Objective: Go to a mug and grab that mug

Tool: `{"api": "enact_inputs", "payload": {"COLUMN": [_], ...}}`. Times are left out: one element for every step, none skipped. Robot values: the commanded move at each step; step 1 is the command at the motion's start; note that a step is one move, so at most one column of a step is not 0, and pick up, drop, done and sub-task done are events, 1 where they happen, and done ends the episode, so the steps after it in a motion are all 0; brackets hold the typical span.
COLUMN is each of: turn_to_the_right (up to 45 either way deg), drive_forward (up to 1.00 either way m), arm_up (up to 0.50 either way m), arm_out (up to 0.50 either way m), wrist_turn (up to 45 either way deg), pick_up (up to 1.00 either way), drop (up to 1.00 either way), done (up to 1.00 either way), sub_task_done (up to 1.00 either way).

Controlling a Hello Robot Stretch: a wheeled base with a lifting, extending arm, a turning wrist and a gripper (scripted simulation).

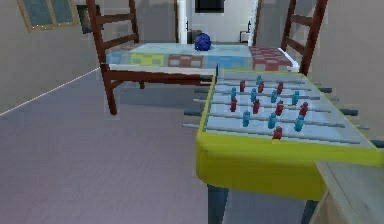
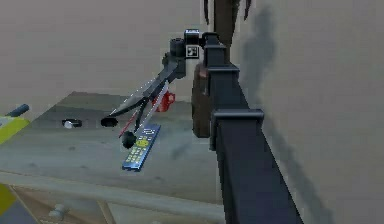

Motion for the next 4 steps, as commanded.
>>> {"api": "enact_inputs", "payload": {"turn_to_the_right": [0.0,0.0,0.0,0.0], "drive_forward": [0.0,0.0,0.0,0.0], "arm_up": [0.0,0.0,0.0,-0.12], "arm_out": [0.0,0.0,0.0,0.0], "wrist_turn": [45.0,45.0,21.0,0.0], "pick_up": [0.0,0.0,0.0,0.0], "drop": [0.0,0.0,0.0,0.0], "done": [0.0,0.0,0.0,0.0], "sub_task_done": [0.0,0.0,0.0,0.0]}}
